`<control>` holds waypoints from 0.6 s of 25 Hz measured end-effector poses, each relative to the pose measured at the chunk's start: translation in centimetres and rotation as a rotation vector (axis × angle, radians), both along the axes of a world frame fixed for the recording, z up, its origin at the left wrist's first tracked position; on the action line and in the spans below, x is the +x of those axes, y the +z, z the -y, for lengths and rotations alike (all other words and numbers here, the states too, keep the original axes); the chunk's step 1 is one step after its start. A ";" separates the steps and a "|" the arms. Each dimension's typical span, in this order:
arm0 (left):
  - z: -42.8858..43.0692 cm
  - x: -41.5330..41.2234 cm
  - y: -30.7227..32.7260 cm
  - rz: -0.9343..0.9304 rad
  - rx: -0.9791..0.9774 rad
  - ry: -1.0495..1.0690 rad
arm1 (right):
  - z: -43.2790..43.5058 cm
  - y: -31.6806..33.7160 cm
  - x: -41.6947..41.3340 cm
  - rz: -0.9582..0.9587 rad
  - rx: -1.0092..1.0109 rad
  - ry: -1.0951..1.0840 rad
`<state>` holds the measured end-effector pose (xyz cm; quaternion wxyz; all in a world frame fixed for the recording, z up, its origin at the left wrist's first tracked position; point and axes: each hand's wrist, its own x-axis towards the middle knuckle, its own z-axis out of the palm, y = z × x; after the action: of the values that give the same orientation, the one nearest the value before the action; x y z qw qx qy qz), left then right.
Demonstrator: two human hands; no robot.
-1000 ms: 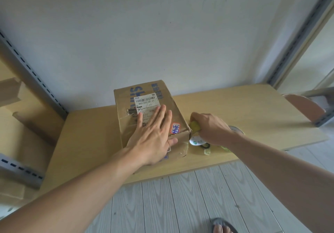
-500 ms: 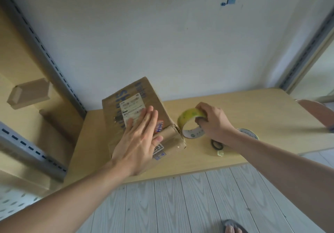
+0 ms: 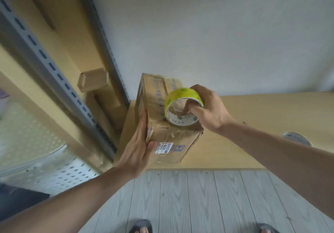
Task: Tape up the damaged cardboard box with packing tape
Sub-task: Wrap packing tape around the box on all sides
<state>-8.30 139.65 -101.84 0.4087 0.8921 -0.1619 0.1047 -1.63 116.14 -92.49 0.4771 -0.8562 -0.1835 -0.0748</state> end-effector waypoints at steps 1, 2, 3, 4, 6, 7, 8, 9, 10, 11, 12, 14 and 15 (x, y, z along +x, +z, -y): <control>-0.8 -0.2 0.2 -0.052 0.015 0.031 | -0.9 -0.1 0.0 -0.003 -0.022 0.021; -1.4 -0.4 0.6 -0.099 0.026 0.049 | -1.6 -0.2 -0.1 0.000 -0.051 0.035; -1.9 -0.5 1.3 -0.145 -0.004 0.038 | -2.2 -0.2 0.0 0.000 -0.072 0.037; -2.2 -0.6 2.2 -0.181 -0.044 0.015 | -2.7 -0.2 0.0 -0.002 -0.078 0.033; -2.7 -0.1 4.2 -0.132 -0.044 0.000 | -3.6 -0.1 0.1 -0.006 -0.082 0.027; -2.8 0.7 4.9 -0.083 0.043 0.012 | -3.9 0.0 0.0 -0.008 -0.096 0.037; -2.5 1.6 5.7 -0.058 0.148 0.012 | -4.2 -0.1 0.0 -0.012 -0.119 0.052; -2.3 2.4 6.1 -0.071 0.213 -0.003 | -4.6 -0.1 0.0 -0.021 -0.144 0.061; -1.9 3.1 6.3 -0.101 0.206 -0.034 | -4.9 -0.2 0.0 -0.034 -0.163 0.063; -1.5 3.6 6.2 -0.125 0.139 -0.055 | -5.2 -0.2 0.2 -0.042 -0.178 0.068; -1.3 3.9 5.8 -0.122 0.083 -0.053 | -5.4 -0.1 0.4 -0.039 -0.193 0.084; -1.4 4.0 5.2 -0.078 0.090 -0.034 | -5.9 0.7 0.7 -0.016 -0.255 0.133; -1.7 4.0 4.8 -0.061 0.144 -0.021 | -5.9 1.4 0.8 0.011 -0.316 0.161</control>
<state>-4.33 141.38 -97.01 0.3492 0.9202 -0.1659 0.0613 -0.82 122.01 -91.10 0.3401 -0.9026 -0.2637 -0.0111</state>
